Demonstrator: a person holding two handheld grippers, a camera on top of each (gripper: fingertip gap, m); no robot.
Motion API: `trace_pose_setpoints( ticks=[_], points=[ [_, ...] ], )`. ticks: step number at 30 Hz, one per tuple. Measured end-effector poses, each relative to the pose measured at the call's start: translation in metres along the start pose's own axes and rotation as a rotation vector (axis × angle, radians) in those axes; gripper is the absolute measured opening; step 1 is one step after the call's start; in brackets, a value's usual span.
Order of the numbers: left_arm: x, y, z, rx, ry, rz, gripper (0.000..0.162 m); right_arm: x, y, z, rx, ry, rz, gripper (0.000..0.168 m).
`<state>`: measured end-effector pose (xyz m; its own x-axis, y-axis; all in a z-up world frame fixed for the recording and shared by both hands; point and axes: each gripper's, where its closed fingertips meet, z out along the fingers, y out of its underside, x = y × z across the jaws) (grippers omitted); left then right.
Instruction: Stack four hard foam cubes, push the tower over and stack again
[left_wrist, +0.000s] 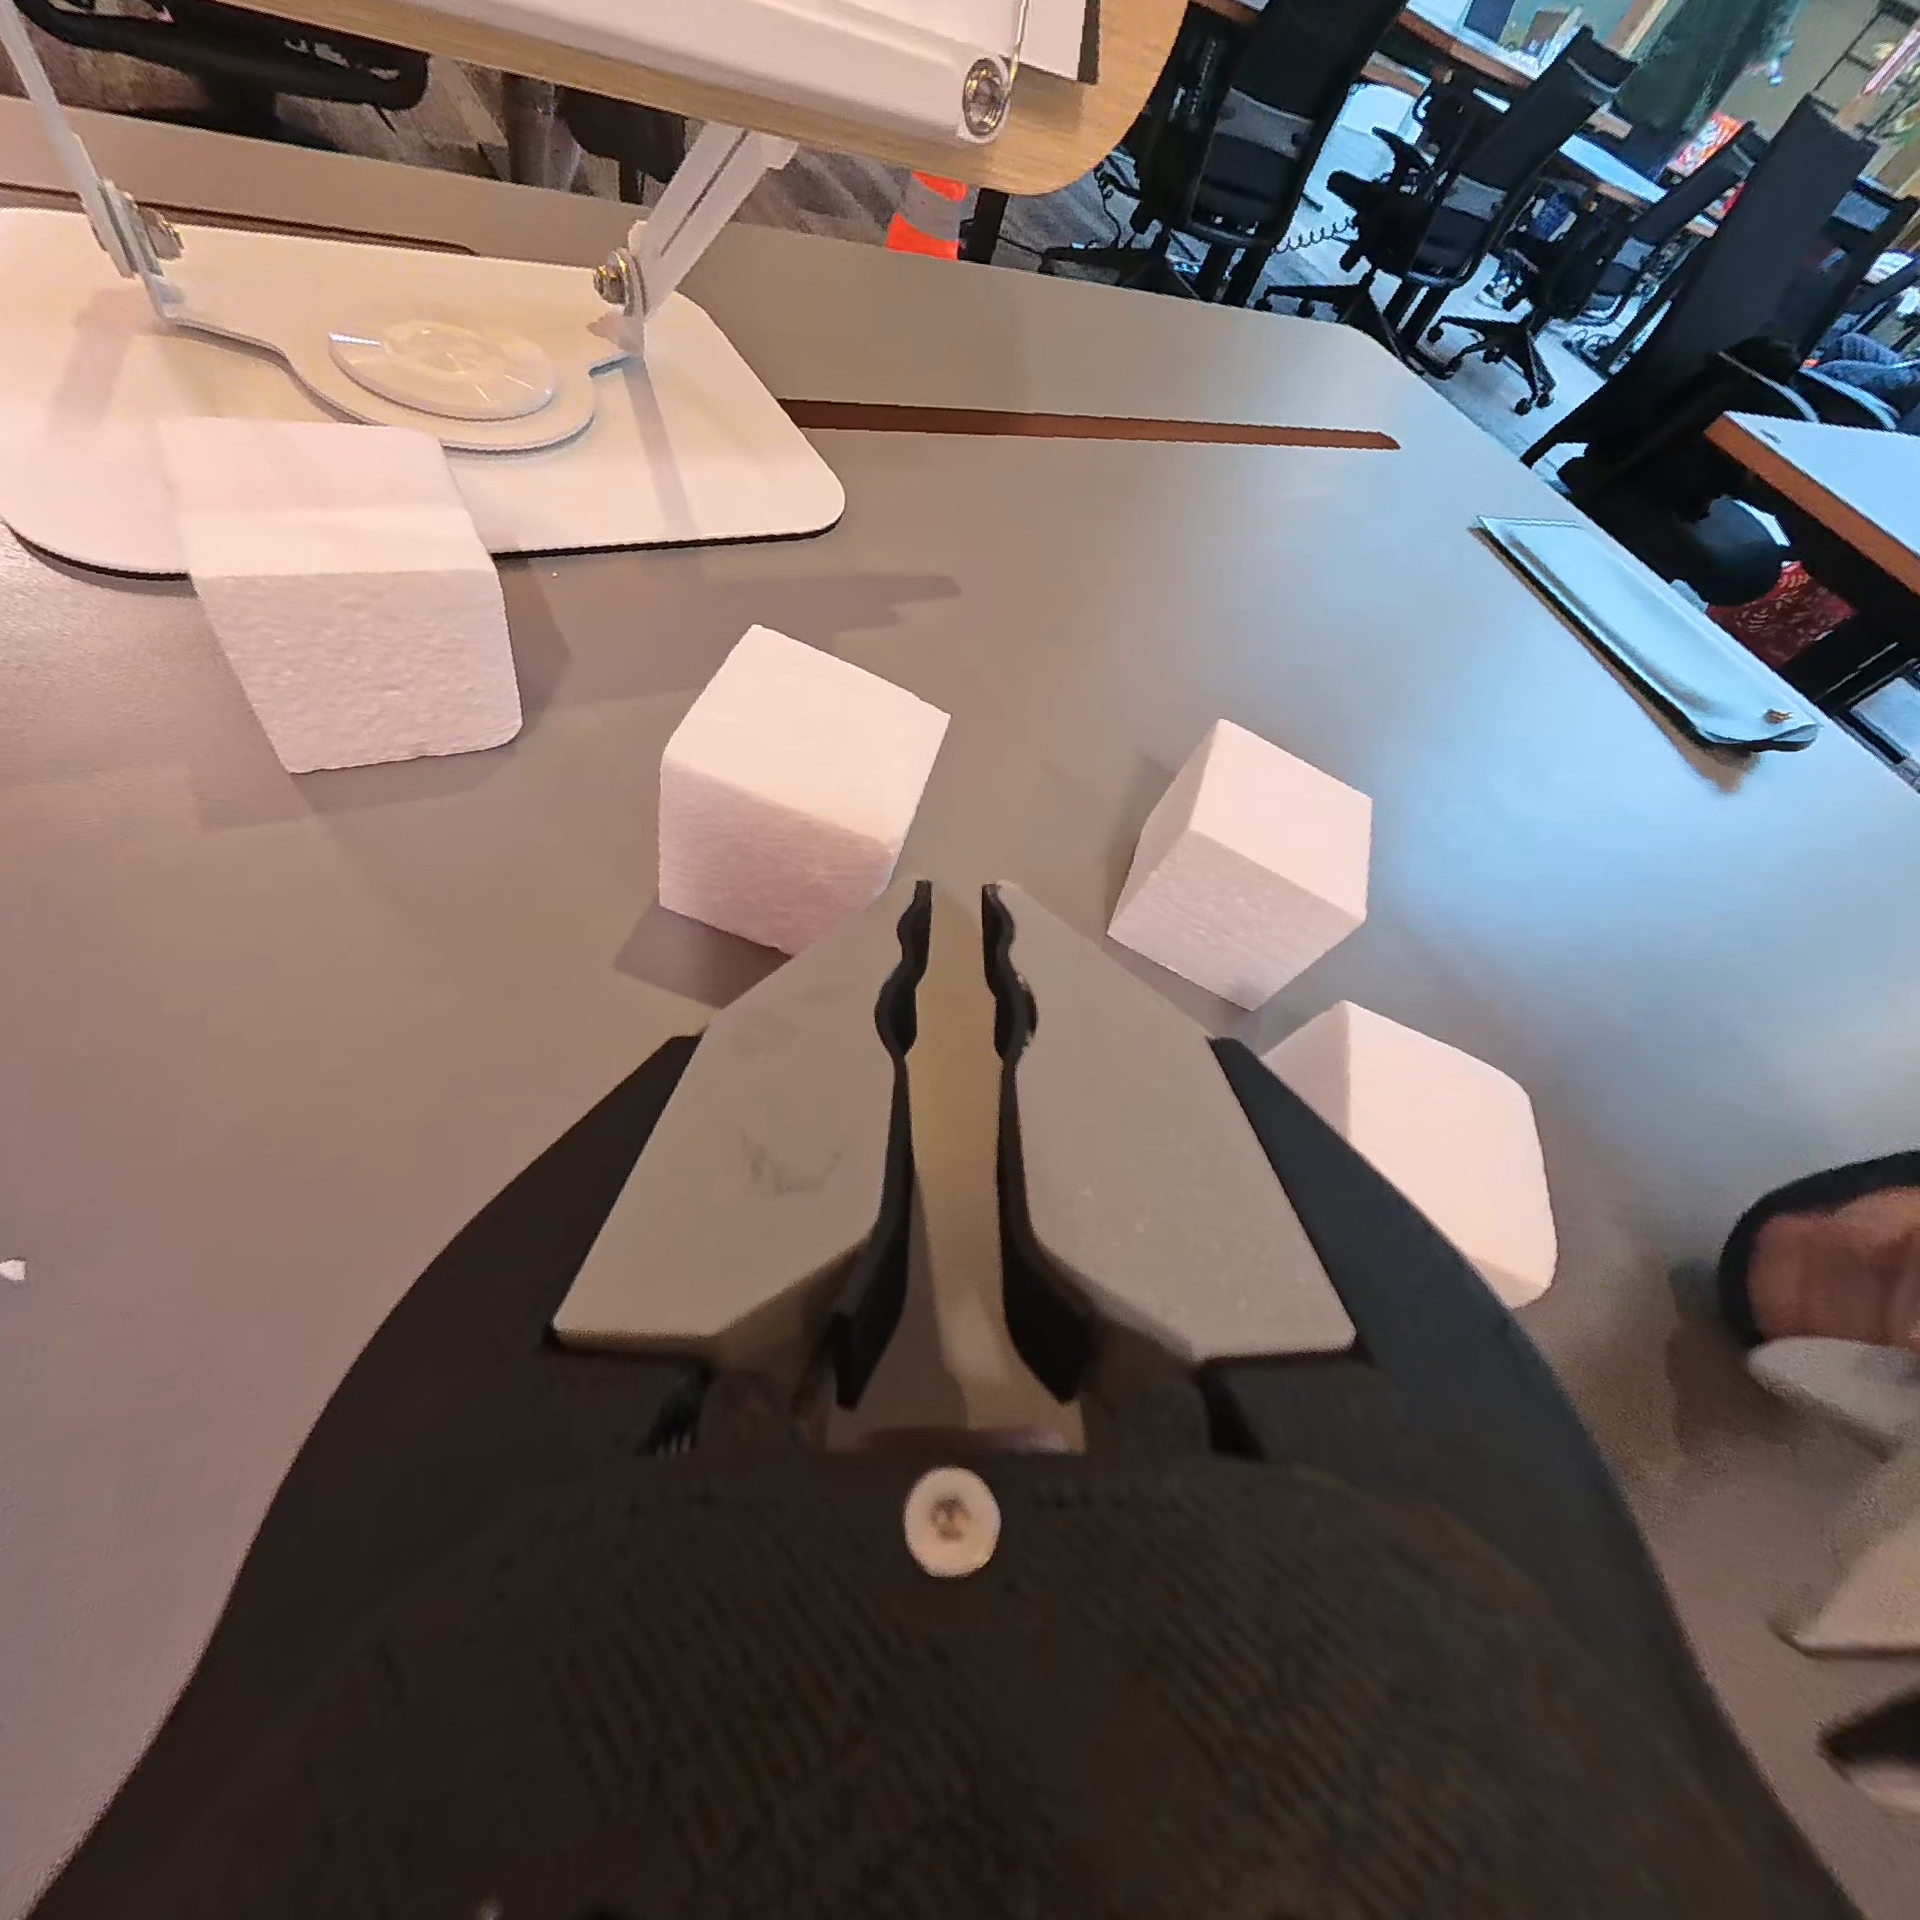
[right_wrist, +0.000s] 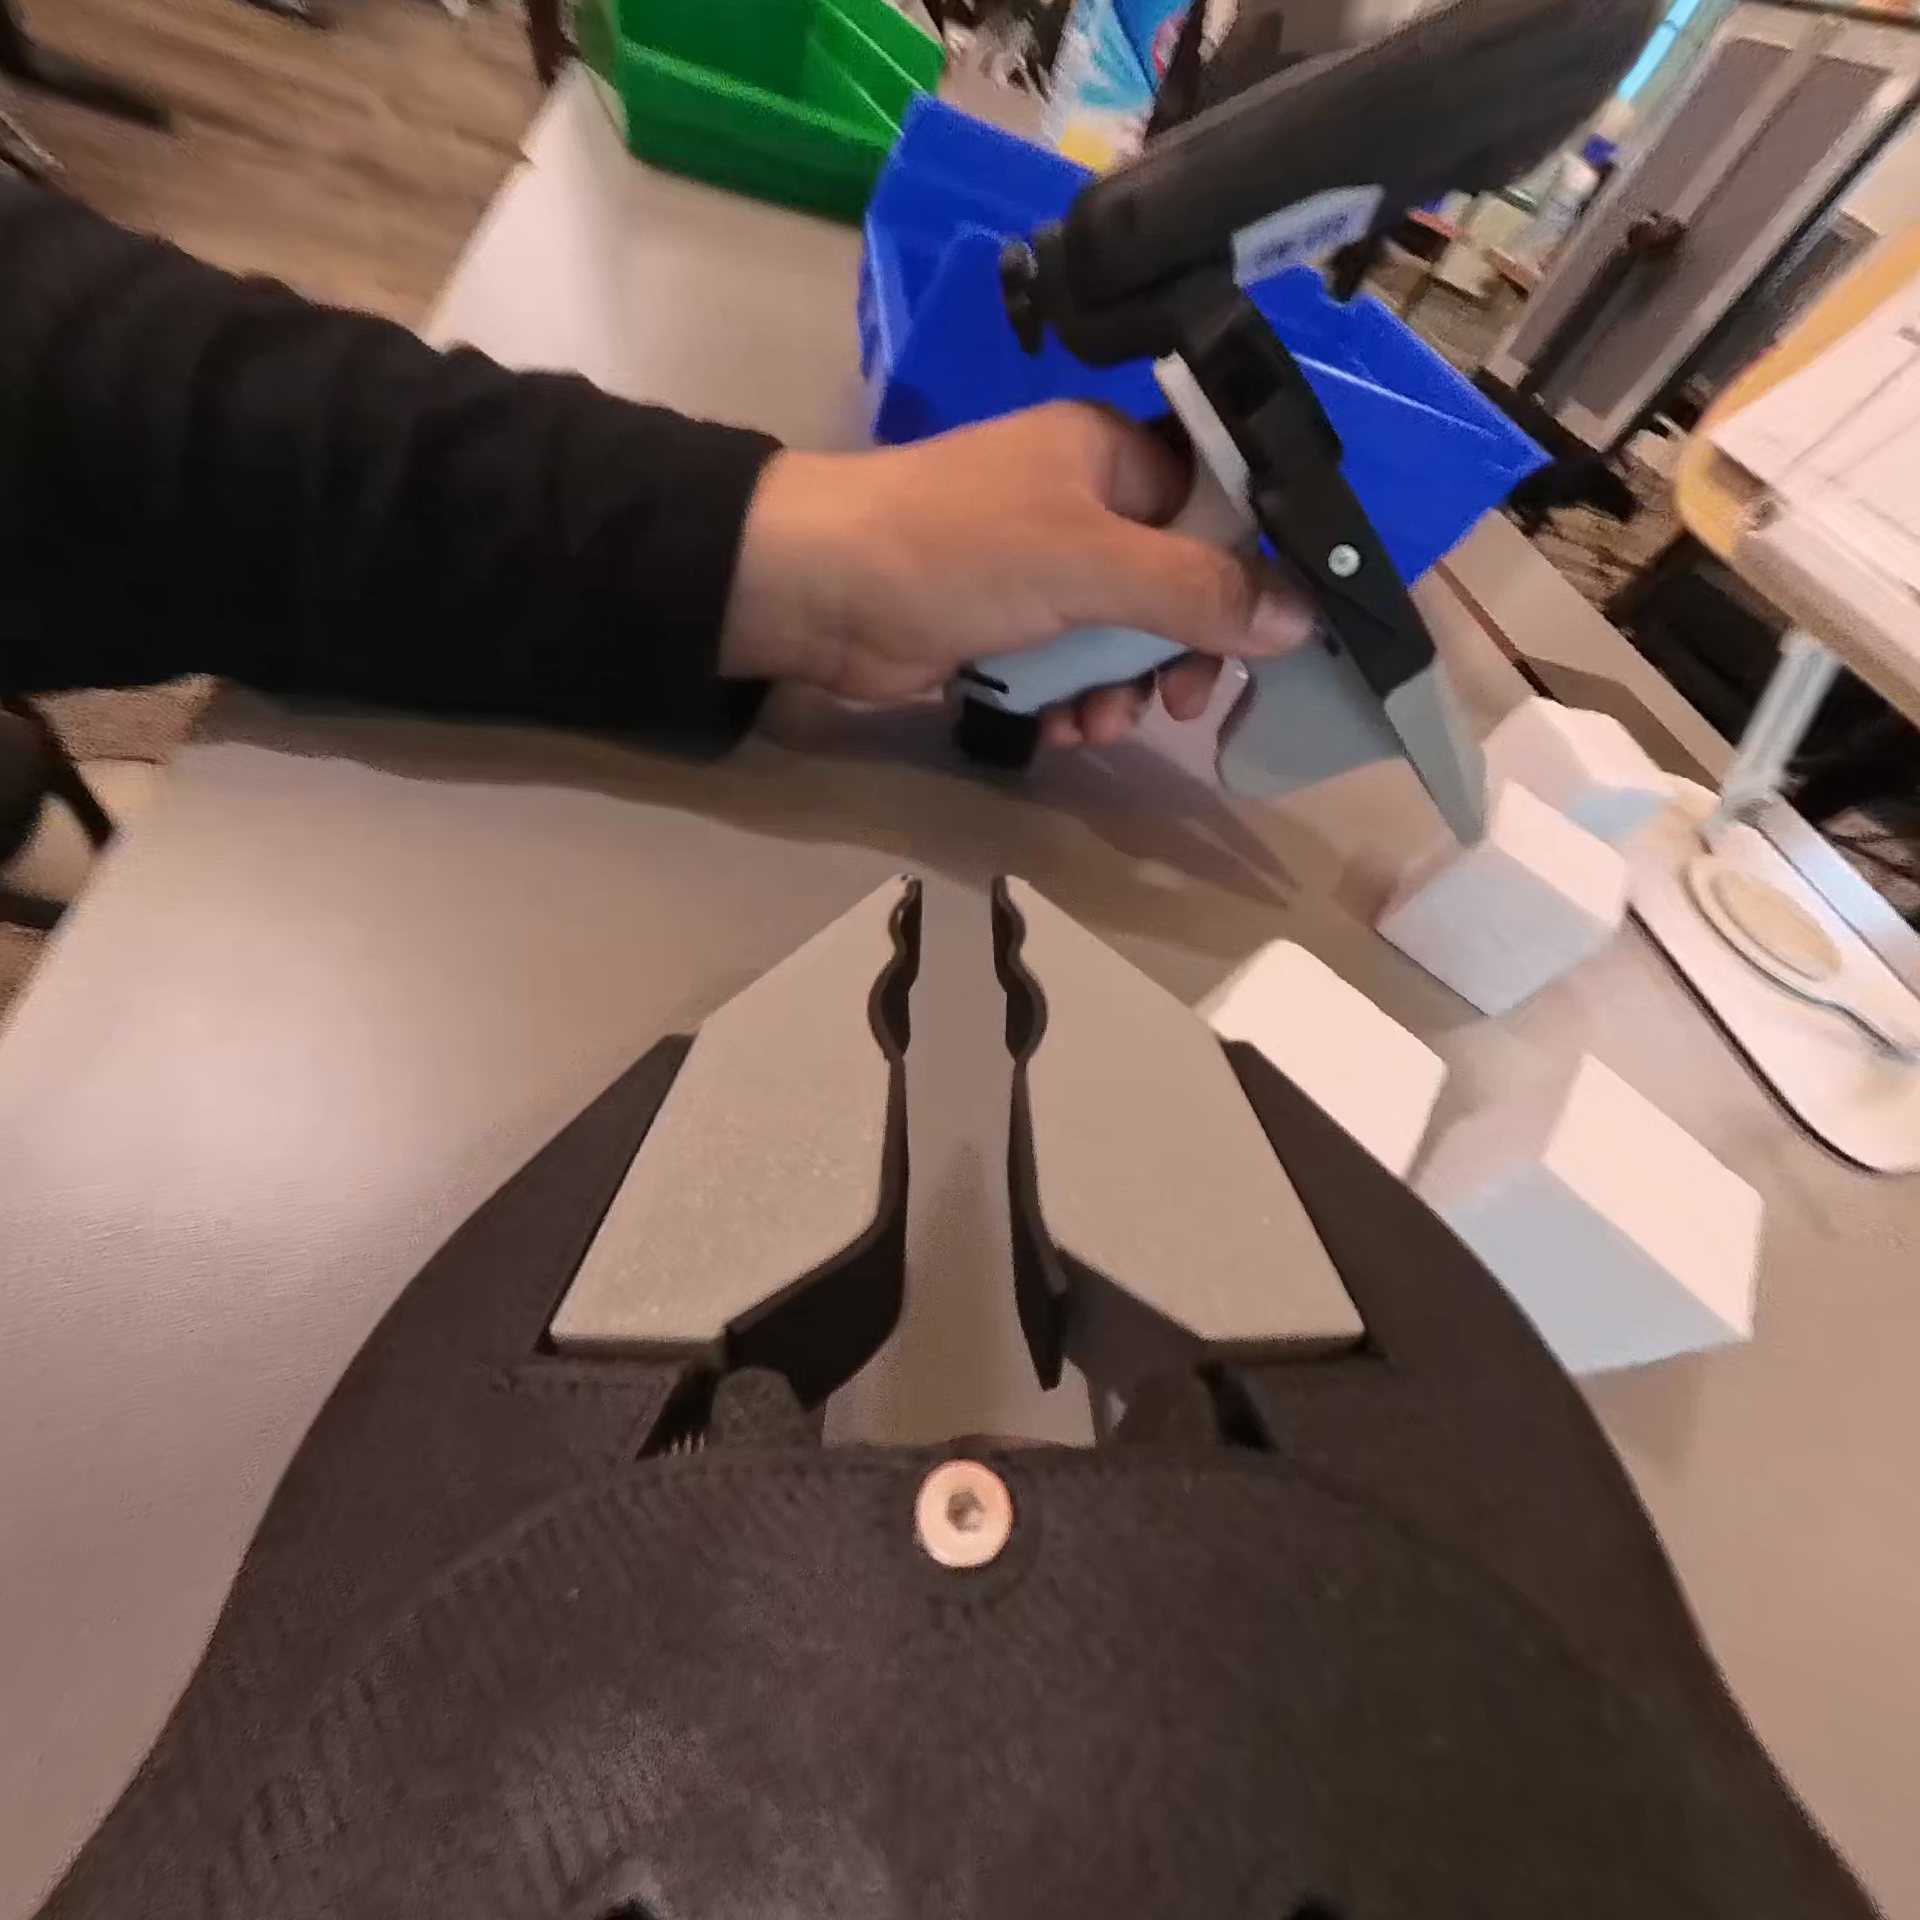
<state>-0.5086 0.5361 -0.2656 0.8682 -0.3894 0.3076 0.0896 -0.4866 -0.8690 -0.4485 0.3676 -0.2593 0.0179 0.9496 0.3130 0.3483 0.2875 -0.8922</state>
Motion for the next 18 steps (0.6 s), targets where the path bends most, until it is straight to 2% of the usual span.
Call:
trace_pose_setpoints(
  ticks=[3,6,9,13,18],
  points=[
    [-0.001,0.0,0.0,0.0,-0.001,-0.004,0.008,0.017,0.014,0.001,-0.079,0.097,0.0,0.007],
    [0.0,0.003,0.002,-0.011,0.0,-0.004,0.011,0.054,0.042,-0.006,-0.235,0.297,-0.021,0.003],
    [0.0,0.006,0.003,-0.028,-0.003,0.0,0.017,0.08,0.054,-0.018,-0.285,0.446,-0.008,0.001],
    [-0.002,0.007,0.003,-0.032,-0.011,0.0,0.028,0.088,0.053,-0.027,-0.243,0.453,0.076,0.013],
    [-0.006,0.005,0.002,-0.025,-0.03,-0.01,0.042,0.092,0.051,-0.032,-0.209,0.461,0.112,0.015]
  ],
)
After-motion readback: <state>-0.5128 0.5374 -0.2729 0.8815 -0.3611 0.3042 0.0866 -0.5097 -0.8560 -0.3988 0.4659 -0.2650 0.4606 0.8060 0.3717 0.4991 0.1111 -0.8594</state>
